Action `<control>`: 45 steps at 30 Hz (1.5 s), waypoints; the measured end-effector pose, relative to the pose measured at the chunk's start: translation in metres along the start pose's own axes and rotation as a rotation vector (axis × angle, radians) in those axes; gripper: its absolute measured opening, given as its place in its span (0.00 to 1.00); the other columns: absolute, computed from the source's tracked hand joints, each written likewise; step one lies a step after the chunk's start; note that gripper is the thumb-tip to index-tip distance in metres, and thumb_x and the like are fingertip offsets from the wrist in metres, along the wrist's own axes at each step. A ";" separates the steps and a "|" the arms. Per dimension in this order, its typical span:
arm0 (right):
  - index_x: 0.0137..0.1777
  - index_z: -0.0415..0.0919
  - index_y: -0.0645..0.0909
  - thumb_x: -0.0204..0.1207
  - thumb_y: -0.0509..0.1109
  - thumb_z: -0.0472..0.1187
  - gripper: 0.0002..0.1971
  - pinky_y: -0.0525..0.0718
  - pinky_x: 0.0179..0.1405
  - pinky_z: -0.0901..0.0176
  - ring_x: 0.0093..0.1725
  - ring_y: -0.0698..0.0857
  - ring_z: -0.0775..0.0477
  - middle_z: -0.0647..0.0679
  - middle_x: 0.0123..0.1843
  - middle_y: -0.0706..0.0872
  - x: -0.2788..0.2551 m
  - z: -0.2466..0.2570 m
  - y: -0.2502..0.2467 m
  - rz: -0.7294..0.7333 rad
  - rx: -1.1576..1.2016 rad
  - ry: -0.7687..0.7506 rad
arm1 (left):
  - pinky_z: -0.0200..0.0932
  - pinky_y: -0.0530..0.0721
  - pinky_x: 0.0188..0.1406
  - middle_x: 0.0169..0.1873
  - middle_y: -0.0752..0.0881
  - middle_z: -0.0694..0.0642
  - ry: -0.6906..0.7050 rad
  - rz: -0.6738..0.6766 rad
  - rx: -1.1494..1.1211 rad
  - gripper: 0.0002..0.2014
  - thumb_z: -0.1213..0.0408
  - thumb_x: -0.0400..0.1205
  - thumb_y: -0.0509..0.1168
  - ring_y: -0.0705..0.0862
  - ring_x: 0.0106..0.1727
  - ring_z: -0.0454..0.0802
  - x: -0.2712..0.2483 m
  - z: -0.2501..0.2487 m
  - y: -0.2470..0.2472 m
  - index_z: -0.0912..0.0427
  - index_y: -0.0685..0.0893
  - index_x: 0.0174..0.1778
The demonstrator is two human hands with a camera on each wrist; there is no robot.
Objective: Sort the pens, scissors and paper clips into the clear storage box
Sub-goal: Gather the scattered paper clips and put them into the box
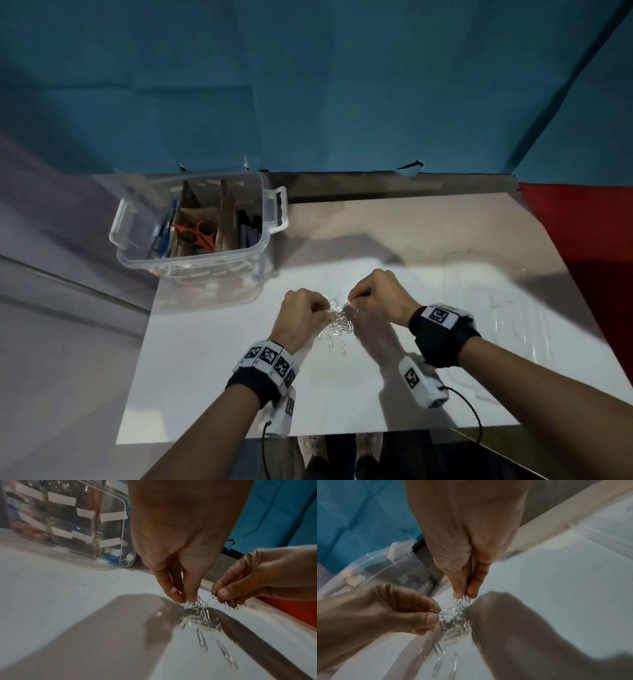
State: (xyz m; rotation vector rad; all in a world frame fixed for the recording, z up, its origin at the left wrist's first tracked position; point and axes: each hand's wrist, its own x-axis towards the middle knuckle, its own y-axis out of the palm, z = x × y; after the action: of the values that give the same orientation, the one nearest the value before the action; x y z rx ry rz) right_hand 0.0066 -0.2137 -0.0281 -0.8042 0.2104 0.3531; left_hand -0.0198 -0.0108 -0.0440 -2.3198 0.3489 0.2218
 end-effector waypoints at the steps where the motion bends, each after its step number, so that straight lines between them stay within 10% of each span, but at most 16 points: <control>1: 0.41 0.41 0.94 0.67 0.78 0.33 0.05 0.80 0.39 0.78 0.41 0.89 0.60 0.51 0.39 0.94 0.002 0.003 -0.006 -0.005 0.011 -0.013 | 0.43 0.85 0.53 0.34 0.93 0.51 0.010 -0.006 -0.014 0.02 0.66 0.74 0.76 0.89 0.42 0.48 0.002 -0.003 -0.006 0.58 0.94 0.40; 9: 0.39 0.48 0.94 0.69 0.82 0.40 0.02 0.88 0.46 0.58 0.35 0.90 0.59 0.55 0.32 0.92 0.025 0.054 -0.060 -0.051 0.122 -0.110 | 0.36 0.87 0.45 0.37 0.94 0.48 0.112 -0.094 -0.137 0.03 0.66 0.75 0.79 0.90 0.39 0.40 0.003 -0.042 -0.086 0.58 0.95 0.44; 16: 0.44 0.42 0.94 0.69 0.83 0.39 0.05 0.89 0.45 0.63 0.40 0.92 0.53 0.51 0.38 0.94 0.067 0.146 -0.089 -0.084 0.207 -0.239 | 0.23 0.83 0.43 0.40 0.93 0.40 0.148 -0.278 -0.171 0.07 0.63 0.75 0.80 0.90 0.41 0.30 0.012 -0.053 -0.192 0.52 0.95 0.47; 23: 0.46 0.34 0.93 0.68 0.82 0.32 0.07 0.90 0.44 0.58 0.37 0.89 0.51 0.39 0.41 0.93 0.146 0.232 -0.056 -0.094 0.240 -0.266 | 0.28 0.84 0.41 0.41 0.94 0.54 0.047 -0.483 -0.144 0.07 0.71 0.71 0.81 0.92 0.43 0.46 0.066 -0.005 -0.266 0.61 0.94 0.43; 26: 0.44 0.32 0.93 0.67 0.82 0.31 0.07 0.92 0.49 0.50 0.39 0.90 0.46 0.37 0.41 0.93 0.174 0.259 -0.033 -0.108 0.226 -0.242 | 0.32 0.77 0.32 0.44 0.94 0.57 -0.126 -0.433 0.056 0.08 0.59 0.77 0.75 0.91 0.47 0.51 0.089 0.021 -0.277 0.59 0.94 0.46; 30: 0.46 0.32 0.93 0.70 0.78 0.32 0.06 0.87 0.49 0.58 0.46 0.90 0.46 0.39 0.46 0.93 0.194 0.280 -0.007 -0.122 0.185 -0.196 | 0.44 0.88 0.53 0.49 0.94 0.61 -0.248 -0.435 0.089 0.13 0.60 0.76 0.76 0.92 0.51 0.54 0.101 0.037 -0.279 0.58 0.92 0.55; 37: 0.52 0.32 0.91 0.74 0.69 0.26 0.12 0.84 0.60 0.58 0.57 0.89 0.42 0.38 0.54 0.92 0.188 0.281 -0.011 -0.090 0.031 -0.177 | 0.42 0.80 0.69 0.58 0.91 0.62 -0.211 -0.495 0.139 0.14 0.76 0.79 0.70 0.87 0.65 0.56 0.098 0.027 -0.284 0.62 0.92 0.58; 41: 0.42 0.28 0.91 0.69 0.70 0.23 0.09 0.91 0.49 0.40 0.42 0.92 0.37 0.33 0.40 0.92 0.167 0.269 -0.036 -0.101 0.130 -0.204 | 0.42 0.88 0.50 0.44 0.94 0.60 -0.154 -0.456 0.176 0.09 0.75 0.75 0.74 0.92 0.47 0.55 0.086 0.003 -0.278 0.60 0.95 0.47; 45: 0.40 0.27 0.88 0.73 0.75 0.28 0.03 0.90 0.34 0.48 0.29 0.88 0.39 0.33 0.33 0.90 0.130 0.244 -0.071 0.015 0.192 -0.191 | 0.23 0.73 0.24 0.27 0.88 0.52 0.062 -0.466 0.135 0.05 0.73 0.76 0.72 0.86 0.25 0.39 0.060 -0.033 -0.247 0.63 0.93 0.40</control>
State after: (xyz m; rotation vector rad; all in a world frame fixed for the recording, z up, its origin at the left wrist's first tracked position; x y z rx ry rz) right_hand 0.1662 -0.0503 0.1431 -0.5763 0.0702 0.4153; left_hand 0.1171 0.1197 0.1294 -2.2060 -0.1469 -0.1012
